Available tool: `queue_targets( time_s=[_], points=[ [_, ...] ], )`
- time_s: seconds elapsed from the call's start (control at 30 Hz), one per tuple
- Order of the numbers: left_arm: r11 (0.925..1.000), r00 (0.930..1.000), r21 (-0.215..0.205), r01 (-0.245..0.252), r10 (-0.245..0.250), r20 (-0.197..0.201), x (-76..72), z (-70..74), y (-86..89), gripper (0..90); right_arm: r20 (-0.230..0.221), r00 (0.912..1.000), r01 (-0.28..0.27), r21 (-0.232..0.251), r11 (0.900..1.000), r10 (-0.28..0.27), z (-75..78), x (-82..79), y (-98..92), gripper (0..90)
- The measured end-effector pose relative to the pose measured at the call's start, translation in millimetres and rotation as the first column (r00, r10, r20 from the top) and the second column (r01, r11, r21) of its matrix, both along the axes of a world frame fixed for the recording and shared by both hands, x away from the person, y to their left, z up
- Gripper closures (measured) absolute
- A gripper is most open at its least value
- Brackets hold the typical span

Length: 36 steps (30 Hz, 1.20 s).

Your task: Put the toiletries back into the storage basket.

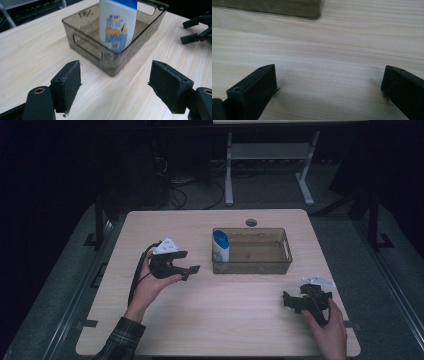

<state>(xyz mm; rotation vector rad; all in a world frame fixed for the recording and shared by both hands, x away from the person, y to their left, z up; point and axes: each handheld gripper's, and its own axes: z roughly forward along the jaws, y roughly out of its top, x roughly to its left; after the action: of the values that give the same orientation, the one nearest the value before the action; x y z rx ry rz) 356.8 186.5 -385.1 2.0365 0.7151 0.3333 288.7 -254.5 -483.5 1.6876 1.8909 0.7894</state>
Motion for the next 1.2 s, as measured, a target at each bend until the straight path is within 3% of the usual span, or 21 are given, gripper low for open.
queue_targets(
  time_s=[0.53, 1.2],
  points=[
    [0.9992, 0.9991, 0.013, -0.038, 0.038, -0.018, -32.6, -21.4, 31.5, 24.5, 0.0, 1.0, -0.001, 0.0, 1.0, 0.001, 0.0, 0.0, 0.0, 0.0],
    [0.9921, 0.9934, 0.09, -0.087, 0.093, -0.067, -61.5, -50.5, 60.5, 24.5, 0.0, 1.0, -0.001, 0.0, 1.0, 0.001, 0.0, 0.0, 0.0, 0.0]
  ],
)
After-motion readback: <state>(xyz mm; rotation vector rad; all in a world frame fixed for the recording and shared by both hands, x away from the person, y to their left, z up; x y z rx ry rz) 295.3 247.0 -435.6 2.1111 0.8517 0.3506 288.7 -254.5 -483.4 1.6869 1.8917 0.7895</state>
